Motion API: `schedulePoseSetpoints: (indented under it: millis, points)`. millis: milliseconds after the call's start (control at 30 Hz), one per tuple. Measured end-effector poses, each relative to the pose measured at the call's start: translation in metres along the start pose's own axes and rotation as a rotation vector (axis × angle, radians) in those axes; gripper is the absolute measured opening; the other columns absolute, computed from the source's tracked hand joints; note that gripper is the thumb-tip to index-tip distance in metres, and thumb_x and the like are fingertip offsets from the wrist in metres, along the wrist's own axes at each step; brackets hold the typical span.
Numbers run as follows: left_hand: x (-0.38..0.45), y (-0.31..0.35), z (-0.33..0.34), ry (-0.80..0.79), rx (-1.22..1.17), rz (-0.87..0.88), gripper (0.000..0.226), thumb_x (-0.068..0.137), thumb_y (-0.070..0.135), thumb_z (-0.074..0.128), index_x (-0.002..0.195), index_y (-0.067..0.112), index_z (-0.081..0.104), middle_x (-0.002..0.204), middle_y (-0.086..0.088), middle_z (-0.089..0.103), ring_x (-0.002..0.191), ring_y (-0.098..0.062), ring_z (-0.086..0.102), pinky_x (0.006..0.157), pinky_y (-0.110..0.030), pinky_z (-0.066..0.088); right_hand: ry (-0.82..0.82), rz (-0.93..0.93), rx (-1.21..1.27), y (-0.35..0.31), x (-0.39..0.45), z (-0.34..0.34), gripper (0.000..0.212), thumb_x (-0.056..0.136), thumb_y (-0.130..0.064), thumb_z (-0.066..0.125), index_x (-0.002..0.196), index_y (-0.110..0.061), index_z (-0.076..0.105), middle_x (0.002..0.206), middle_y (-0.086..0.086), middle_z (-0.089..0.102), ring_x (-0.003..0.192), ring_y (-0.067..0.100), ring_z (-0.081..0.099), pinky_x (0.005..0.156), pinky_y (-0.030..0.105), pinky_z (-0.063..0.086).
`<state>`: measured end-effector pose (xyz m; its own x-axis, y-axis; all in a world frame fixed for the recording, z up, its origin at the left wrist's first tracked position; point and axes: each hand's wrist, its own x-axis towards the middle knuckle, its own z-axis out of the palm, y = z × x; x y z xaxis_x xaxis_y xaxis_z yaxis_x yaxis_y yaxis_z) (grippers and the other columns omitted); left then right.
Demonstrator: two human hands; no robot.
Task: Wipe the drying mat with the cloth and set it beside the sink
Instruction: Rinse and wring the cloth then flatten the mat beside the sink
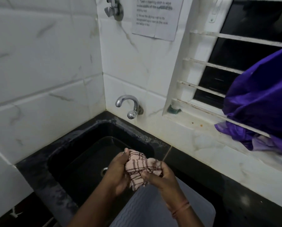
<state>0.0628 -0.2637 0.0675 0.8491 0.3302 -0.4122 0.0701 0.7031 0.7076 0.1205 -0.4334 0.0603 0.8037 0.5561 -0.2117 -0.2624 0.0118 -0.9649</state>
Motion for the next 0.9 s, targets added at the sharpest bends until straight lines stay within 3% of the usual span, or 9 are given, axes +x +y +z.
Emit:
schedulePoseSetpoints:
  millis: [67, 133, 233, 400, 533, 667, 767, 833, 900]
  points:
    - [0.005, 0.030, -0.011, 0.003, 0.251, 0.117, 0.043, 0.095, 0.041, 0.064, 0.118, 0.005, 0.059, 0.109, -0.028, 0.072, 0.093, -0.038, 0.073, 0.081, -0.051, 0.061, 0.009, -0.024, -0.093, -0.009, 0.008, 0.017, 0.035, 0.083, -0.008, 0.084, 0.108, 0.002, 0.063, 0.104, 0.010, 0.079, 0.102, 0.030, 0.074, 0.085, 0.042, 0.062]
    - [0.012, 0.064, -0.027, -0.064, 0.475, 0.142, 0.049, 0.084, 0.056, 0.070, 0.119, 0.023, 0.064, 0.116, -0.017, 0.072, 0.103, -0.031, 0.073, 0.094, -0.053, 0.059, 0.026, -0.084, -0.220, -0.019, 0.020, 0.036, 0.026, 0.085, -0.015, 0.084, 0.101, -0.001, 0.069, 0.098, 0.015, 0.078, 0.096, 0.034, 0.075, 0.085, 0.044, 0.061]
    - [0.021, 0.109, -0.063, -0.317, 0.566, -0.142, 0.061, 0.091, 0.070, 0.056, 0.137, 0.030, 0.060, 0.134, -0.010, 0.068, 0.123, -0.029, 0.066, 0.103, -0.048, 0.054, 0.044, -0.126, -0.217, -0.034, 0.048, 0.080, 0.033, 0.084, -0.018, 0.082, 0.104, -0.001, 0.062, 0.097, 0.022, 0.075, 0.093, 0.039, 0.073, 0.083, 0.049, 0.060]
    - [0.042, 0.157, -0.135, -0.482, 0.791, -0.280, 0.044, 0.090, 0.014, 0.079, 0.132, 0.014, 0.067, 0.129, -0.014, 0.071, 0.123, -0.030, 0.066, 0.113, -0.054, 0.045, -0.094, -0.013, -0.519, -0.035, 0.096, 0.147, 0.043, 0.073, -0.030, 0.092, 0.099, -0.005, 0.069, 0.095, 0.010, 0.077, 0.085, 0.015, 0.073, 0.086, 0.046, 0.061]
    - [0.056, 0.189, -0.173, -0.592, 0.706, -0.331, 0.050, 0.089, 0.000, 0.074, 0.137, 0.004, 0.062, 0.138, -0.025, 0.062, 0.132, -0.041, 0.057, 0.117, -0.054, 0.039, -0.233, -0.263, -0.820, -0.045, 0.114, 0.174, 0.037, 0.070, -0.040, 0.085, 0.080, -0.019, 0.056, 0.096, -0.003, 0.059, 0.086, 0.012, 0.059, 0.081, 0.040, 0.051]
    - [0.058, 0.212, -0.173, -0.559, 0.523, -0.332, 0.049, 0.098, 0.046, 0.064, 0.133, 0.012, 0.069, 0.138, -0.022, 0.063, 0.132, -0.039, 0.058, 0.109, -0.049, 0.049, -0.087, -0.651, -0.954, -0.065, 0.125, 0.202, 0.026, 0.079, -0.023, 0.076, 0.079, -0.022, 0.050, 0.107, -0.007, 0.050, 0.105, 0.015, 0.051, 0.086, 0.030, 0.046]
    - [0.066, 0.222, -0.168, -0.458, 0.434, -0.297, 0.039, 0.101, 0.035, 0.060, 0.127, 0.008, 0.072, 0.133, -0.024, 0.066, 0.124, -0.037, 0.063, 0.107, -0.050, 0.050, 0.073, -0.840, -1.124, -0.064, 0.128, 0.206, 0.033, 0.077, -0.015, 0.079, 0.085, -0.026, 0.049, 0.118, -0.008, 0.049, 0.118, 0.014, 0.045, 0.092, 0.035, 0.043]
    - [0.079, 0.226, -0.169, -0.390, 0.410, -0.247, 0.037, 0.097, 0.028, 0.067, 0.123, 0.002, 0.071, 0.128, -0.027, 0.067, 0.115, -0.038, 0.064, 0.106, -0.052, 0.048, 0.140, -0.788, -1.362, -0.053, 0.131, 0.198, 0.036, 0.076, -0.039, 0.082, 0.094, -0.032, 0.051, 0.128, -0.008, 0.047, 0.125, 0.016, 0.043, 0.097, 0.040, 0.037]
    - [0.091, 0.228, -0.171, -0.293, 0.443, -0.182, 0.032, 0.097, 0.028, 0.068, 0.114, 0.002, 0.071, 0.115, -0.024, 0.072, 0.102, -0.034, 0.066, 0.096, -0.047, 0.053, 0.129, -0.371, -1.637, -0.043, 0.135, 0.186, 0.047, 0.074, -0.054, 0.078, 0.110, -0.038, 0.052, 0.145, -0.007, 0.037, 0.138, 0.023, 0.033, 0.109, 0.046, 0.028]
